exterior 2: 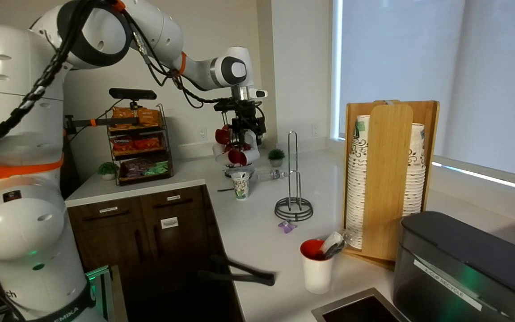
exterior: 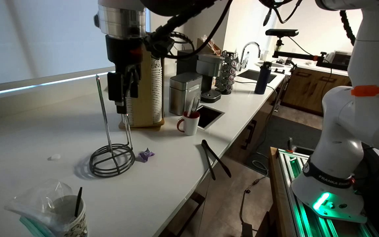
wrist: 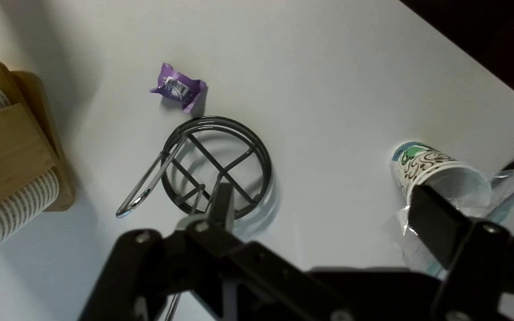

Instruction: Pick up the paper cups on the left and move them to the right

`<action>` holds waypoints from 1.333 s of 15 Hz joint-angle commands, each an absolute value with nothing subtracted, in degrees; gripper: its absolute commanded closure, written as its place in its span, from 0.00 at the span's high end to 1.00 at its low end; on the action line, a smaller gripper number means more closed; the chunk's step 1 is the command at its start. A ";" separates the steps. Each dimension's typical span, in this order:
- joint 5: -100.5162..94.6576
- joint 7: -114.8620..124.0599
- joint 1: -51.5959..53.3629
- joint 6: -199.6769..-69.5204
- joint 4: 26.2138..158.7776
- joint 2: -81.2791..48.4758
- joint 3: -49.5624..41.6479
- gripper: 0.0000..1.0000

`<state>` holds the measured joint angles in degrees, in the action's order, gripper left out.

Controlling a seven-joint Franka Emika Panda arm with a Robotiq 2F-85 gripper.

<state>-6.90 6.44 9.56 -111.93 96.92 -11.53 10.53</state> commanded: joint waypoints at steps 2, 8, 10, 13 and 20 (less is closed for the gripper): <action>-6.74 6.38 10.32 -111.68 96.65 -11.58 9.78 1.00; -6.21 4.96 10.34 -111.92 96.39 -11.96 10.11 1.00; -6.94 5.51 12.45 -111.24 96.64 -14.06 11.51 1.00; -4.76 5.65 16.11 -111.21 98.16 -16.86 14.50 1.00; -8.04 20.92 21.24 -123.59 97.46 -22.99 11.55 1.00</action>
